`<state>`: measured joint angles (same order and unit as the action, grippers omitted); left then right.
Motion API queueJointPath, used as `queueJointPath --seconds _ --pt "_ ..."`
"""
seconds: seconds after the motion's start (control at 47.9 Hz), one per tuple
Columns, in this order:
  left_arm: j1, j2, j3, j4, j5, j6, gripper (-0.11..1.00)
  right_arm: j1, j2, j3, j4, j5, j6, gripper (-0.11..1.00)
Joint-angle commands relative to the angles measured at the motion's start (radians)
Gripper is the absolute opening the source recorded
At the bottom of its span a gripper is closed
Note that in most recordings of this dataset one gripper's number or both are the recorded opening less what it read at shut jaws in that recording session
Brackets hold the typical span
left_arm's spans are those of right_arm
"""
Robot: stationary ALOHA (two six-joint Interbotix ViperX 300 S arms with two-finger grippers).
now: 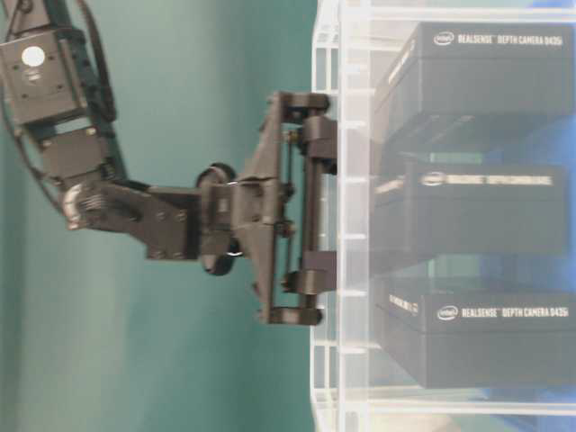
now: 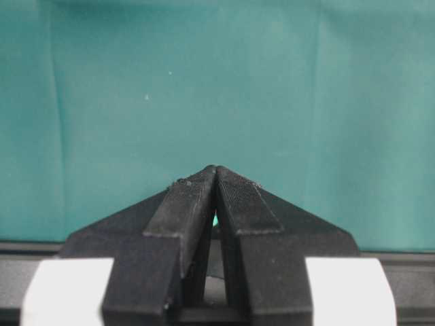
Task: Take the box out of the case with the right arm.
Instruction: 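Lower the right gripper around the middle box and close it, then lift the middle black box straight up out of the case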
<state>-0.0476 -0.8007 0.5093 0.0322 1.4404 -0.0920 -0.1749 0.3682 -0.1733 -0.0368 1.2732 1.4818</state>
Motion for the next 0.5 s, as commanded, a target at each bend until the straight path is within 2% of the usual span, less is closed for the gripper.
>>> queueJointPath --seconds 0.0,0.334,0.48 --pt "0.003 0.002 -0.025 0.003 -0.005 0.000 0.00 0.002 -0.035 -0.075 0.003 0.063 0.006 0.65" --pt "0.003 -0.003 -0.026 0.003 -0.003 0.000 0.00 0.002 -0.043 -0.259 -0.002 0.253 0.011 0.65" --pt "0.003 -0.003 -0.026 0.003 -0.005 0.000 0.00 0.002 -0.052 -0.328 -0.023 0.325 0.011 0.65"
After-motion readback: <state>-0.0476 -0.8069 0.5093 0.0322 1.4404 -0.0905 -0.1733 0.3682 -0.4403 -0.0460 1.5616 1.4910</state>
